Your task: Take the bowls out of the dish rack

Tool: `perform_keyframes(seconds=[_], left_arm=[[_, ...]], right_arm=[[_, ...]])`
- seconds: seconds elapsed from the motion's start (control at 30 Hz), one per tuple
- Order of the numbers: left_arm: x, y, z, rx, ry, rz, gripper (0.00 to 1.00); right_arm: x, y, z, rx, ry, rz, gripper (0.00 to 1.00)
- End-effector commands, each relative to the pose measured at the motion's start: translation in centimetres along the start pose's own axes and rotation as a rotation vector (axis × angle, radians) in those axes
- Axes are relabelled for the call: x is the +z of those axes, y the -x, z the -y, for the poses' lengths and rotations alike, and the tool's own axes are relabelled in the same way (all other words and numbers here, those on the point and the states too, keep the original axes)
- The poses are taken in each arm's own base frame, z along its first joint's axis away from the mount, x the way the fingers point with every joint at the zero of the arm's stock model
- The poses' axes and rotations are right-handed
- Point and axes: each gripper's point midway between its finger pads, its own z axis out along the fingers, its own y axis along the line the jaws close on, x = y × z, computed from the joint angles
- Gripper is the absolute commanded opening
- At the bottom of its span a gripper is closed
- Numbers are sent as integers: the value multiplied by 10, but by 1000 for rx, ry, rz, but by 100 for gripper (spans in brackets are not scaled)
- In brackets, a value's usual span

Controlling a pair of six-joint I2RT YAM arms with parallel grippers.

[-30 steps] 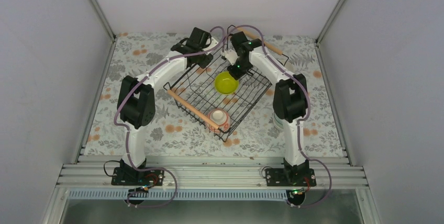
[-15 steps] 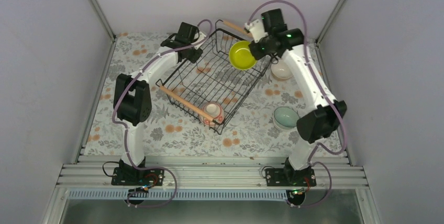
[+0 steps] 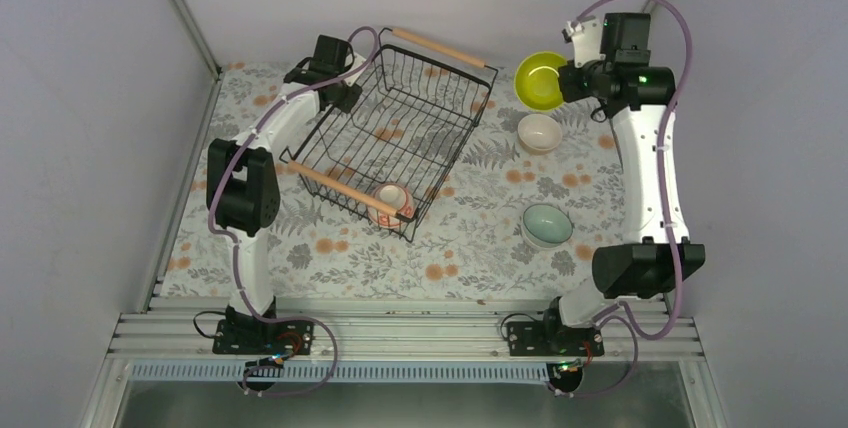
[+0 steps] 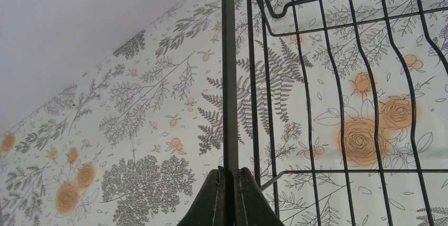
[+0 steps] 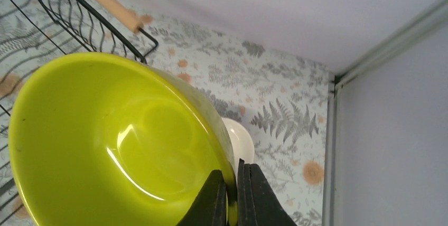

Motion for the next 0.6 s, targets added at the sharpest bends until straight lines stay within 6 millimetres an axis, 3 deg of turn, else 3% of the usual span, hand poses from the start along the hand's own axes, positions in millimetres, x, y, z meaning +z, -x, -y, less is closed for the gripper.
perform_keyframes(seconds=[0.0,0.13,0.33,0.57], left_arm=[[7,-44,-6,39,24,-159,2],[4,-44,-8,32,26,-152,2],[2,-46,-6,31,19,-153,2],[3,-50,-2,31,3,-154,2]], right_arm=[[24,-25,7,66,41,-35,4],[55,-52,6,145,105,-77,4],[87,-59,19,242,143,-62,4],[147,-97,26,383,263,-189,4]])
